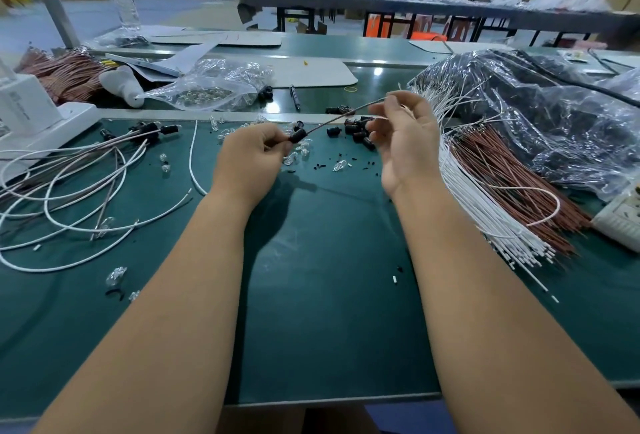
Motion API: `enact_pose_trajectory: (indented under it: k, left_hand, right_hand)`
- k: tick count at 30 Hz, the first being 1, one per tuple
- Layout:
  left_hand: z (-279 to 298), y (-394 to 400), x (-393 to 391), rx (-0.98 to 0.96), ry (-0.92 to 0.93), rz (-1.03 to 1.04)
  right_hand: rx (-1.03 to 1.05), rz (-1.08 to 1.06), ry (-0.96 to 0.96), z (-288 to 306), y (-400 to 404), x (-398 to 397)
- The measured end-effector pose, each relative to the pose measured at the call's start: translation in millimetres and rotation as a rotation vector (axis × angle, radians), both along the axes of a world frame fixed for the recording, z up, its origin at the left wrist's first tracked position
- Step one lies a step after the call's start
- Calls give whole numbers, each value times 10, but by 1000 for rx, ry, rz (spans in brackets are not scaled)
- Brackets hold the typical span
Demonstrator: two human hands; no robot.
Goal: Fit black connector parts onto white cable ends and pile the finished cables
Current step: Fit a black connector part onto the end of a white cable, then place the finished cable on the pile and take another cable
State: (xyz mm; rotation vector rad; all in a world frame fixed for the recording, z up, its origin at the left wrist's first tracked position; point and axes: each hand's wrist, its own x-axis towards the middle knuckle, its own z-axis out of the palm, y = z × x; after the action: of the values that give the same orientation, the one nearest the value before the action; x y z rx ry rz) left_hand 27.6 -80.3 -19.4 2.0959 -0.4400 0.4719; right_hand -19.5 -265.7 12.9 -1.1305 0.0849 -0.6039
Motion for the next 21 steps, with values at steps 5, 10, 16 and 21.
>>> enact_pose_trajectory:
  k: [5, 10, 16, 21]
  left_hand:
    - [13, 21, 7, 93, -11, 187]
    - [3, 114, 45, 89, -4, 362]
    - [64, 14, -7, 32, -32, 273]
    - [162, -101, -89, -398, 212, -78]
  right_hand:
    - [278, -90, -91, 86, -112, -32]
    - [441, -260, -155, 156, -228, -84]
    - [-159, -441, 103, 158, -321, -22]
    - [-719, -270, 429, -29, -234, 80]
